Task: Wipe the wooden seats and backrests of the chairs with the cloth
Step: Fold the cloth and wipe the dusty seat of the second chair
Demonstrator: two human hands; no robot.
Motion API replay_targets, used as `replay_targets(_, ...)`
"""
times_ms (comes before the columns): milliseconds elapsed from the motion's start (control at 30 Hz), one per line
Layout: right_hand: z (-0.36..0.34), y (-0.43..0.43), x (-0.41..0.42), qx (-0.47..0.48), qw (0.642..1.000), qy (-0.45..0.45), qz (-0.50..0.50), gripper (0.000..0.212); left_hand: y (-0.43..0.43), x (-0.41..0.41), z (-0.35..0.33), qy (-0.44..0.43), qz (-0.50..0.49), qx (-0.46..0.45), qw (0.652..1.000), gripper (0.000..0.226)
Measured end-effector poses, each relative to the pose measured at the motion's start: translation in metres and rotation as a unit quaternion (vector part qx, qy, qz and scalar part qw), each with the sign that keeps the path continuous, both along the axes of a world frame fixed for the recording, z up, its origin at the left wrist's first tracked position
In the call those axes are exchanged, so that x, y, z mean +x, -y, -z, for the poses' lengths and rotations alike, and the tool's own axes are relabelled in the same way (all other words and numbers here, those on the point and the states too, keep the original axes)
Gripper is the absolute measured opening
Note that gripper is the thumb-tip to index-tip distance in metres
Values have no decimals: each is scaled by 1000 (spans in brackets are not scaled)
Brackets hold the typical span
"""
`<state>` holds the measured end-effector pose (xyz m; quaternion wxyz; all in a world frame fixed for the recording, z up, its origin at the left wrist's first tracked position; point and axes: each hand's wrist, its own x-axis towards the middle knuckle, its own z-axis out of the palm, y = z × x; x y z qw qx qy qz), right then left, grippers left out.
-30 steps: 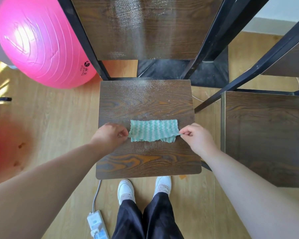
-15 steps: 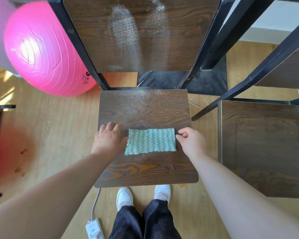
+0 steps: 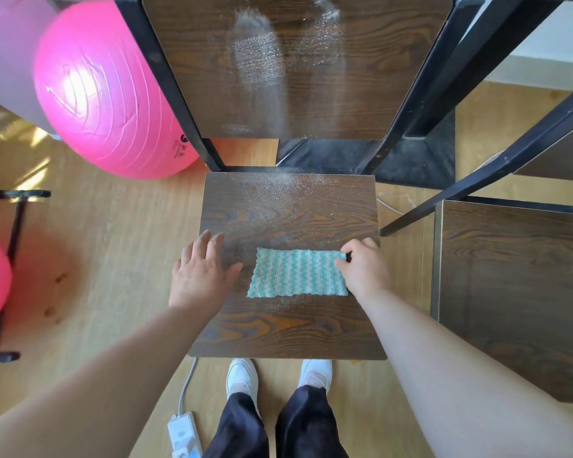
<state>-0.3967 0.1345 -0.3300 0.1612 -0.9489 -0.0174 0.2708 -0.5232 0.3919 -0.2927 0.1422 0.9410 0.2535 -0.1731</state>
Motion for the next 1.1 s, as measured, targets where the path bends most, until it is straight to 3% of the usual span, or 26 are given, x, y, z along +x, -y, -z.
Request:
replay_targets(167, -12, -6, 2, 10, 1000, 6, -4, 11, -3, -5, -1, 16, 4, -5, 1000, 66)
replay_targets(367, -29, -6, -9, 87, 990, -50, 97, 32, -11, -8, 4, 3, 36, -17, 999, 67)
replay_targets(600, -44, -18, -29, 85, 992, -26, 85, 10, -29, -8, 1, -2, 71, -23, 997, 67)
replay_targets(733, -49, -45, -42, 135, 981, -20, 137, 16, -44, -13, -1, -6, 86, -18, 996, 68)
replay_targets(933, -33, -102, -70, 219, 951, -94, 199, 30, -65, -27, -2, -9, 102, -22, 995, 70)
replay_targets(1033, -20, -115, -82, 180, 962, -115, 170, 37, -74, -31, 0, -12, 105, -25, 994, 70)
replay_targets(1100, -21, -115, -85, 157, 969, -65, 178, 32, -78, -33, 1, -12, 109, -22, 994, 70)
